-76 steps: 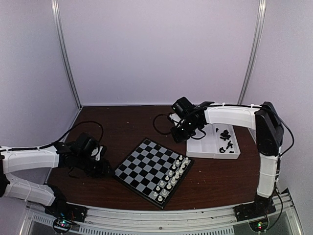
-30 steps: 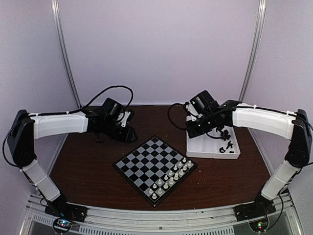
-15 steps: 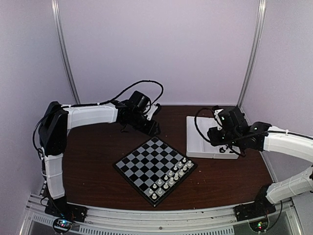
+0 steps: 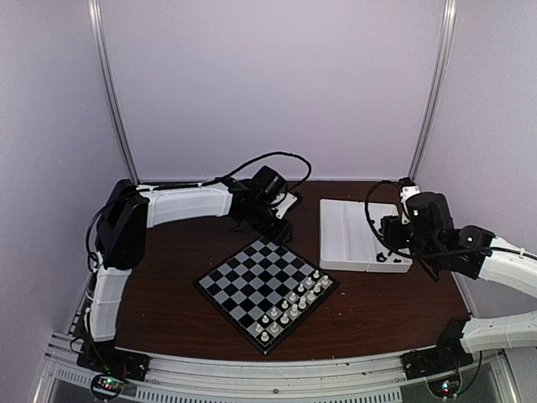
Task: Set up the chess pieces on the board
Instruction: Pick up the chess piece from the chessboard, then place the chess piece on the chessboard, then pick up the chess piece from the storage box, then place the chess piece on the chessboard.
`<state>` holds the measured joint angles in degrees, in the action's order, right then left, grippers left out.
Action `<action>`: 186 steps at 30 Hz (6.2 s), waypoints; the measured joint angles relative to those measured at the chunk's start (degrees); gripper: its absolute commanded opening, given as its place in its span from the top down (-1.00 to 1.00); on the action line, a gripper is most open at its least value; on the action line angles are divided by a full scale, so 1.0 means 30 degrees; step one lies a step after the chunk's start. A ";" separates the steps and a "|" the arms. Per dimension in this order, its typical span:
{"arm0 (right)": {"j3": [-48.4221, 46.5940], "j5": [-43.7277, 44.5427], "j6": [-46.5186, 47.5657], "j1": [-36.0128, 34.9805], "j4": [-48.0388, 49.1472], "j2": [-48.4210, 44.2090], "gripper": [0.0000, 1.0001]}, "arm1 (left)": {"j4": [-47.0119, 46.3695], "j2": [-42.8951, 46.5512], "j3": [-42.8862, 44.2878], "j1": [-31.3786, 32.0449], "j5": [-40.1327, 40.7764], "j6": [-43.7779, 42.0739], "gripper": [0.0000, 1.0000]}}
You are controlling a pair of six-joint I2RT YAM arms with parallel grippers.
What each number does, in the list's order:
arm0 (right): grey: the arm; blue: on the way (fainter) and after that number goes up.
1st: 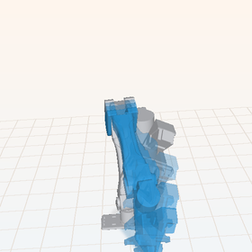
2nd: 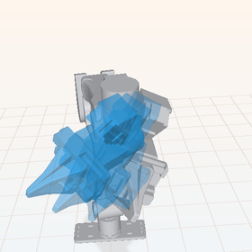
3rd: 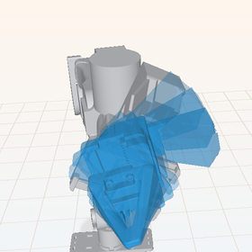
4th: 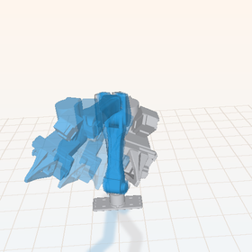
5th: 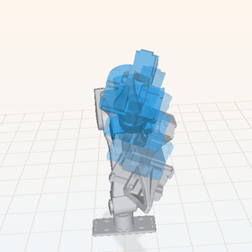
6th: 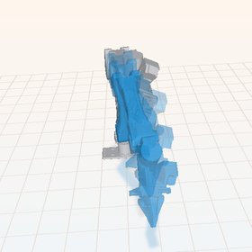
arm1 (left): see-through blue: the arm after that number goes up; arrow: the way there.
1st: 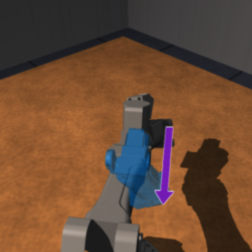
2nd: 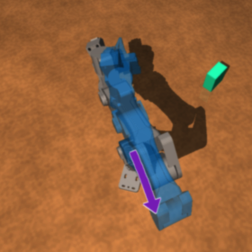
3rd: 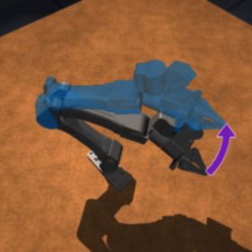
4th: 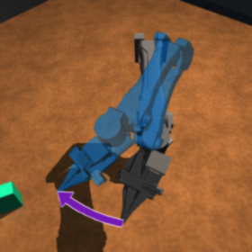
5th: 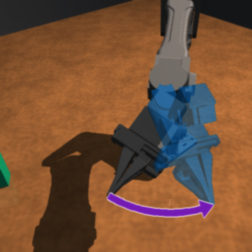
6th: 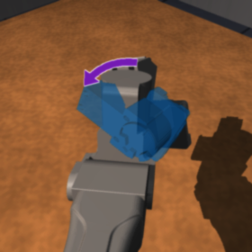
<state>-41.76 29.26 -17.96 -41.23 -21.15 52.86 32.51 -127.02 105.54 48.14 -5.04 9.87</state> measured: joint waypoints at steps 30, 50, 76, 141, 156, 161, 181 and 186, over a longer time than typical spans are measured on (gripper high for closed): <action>0.0634 0.0554 -0.0007 0.0095 0.0007 -0.0408 -0.33 | 0.1530 -0.1829 0.0984 0.0430 0.1909 -0.0903 0.96; 0.0721 0.0153 -0.0138 0.0168 0.1443 0.1064 -0.33 | 0.1202 0.7905 -0.9901 0.0816 0.5107 0.1530 0.99; 0.0721 -0.0765 -0.0459 0.0189 0.2302 0.2266 -0.32 | -0.2608 1.1934 -1.8192 0.1107 0.5136 0.5464 0.95; -0.6025 -1.0812 -0.0656 0.8830 -0.5209 1.3566 0.32 | -0.4976 1.3741 -1.5533 0.1406 0.5610 0.3228 -0.22; -0.6047 -1.1548 -0.0765 0.8830 -0.4532 1.5016 0.78 | -0.4954 1.3588 -1.5497 0.1406 0.5632 0.3016 -0.22; -0.6047 -1.1599 -0.0867 0.8830 -0.4546 1.4987 0.82 | -0.4896 1.3478 -1.5467 0.1406 0.5632 0.3009 -0.22; -0.9726 -1.2080 -0.0015 0.5945 -0.6914 1.1424 0.82 | -0.4845 1.3289 -1.5285 0.1406 0.5610 0.2973 -0.22; -1.2291 -1.2364 0.0036 0.2681 -0.6878 1.3340 0.84 | -0.4838 1.3282 -1.5285 0.1311 0.5668 0.3249 -0.22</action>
<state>-78.63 -7.84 -17.85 -33.19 -41.78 92.88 18.00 -87.18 59.68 52.07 11.97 19.62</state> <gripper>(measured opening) 0.088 0.608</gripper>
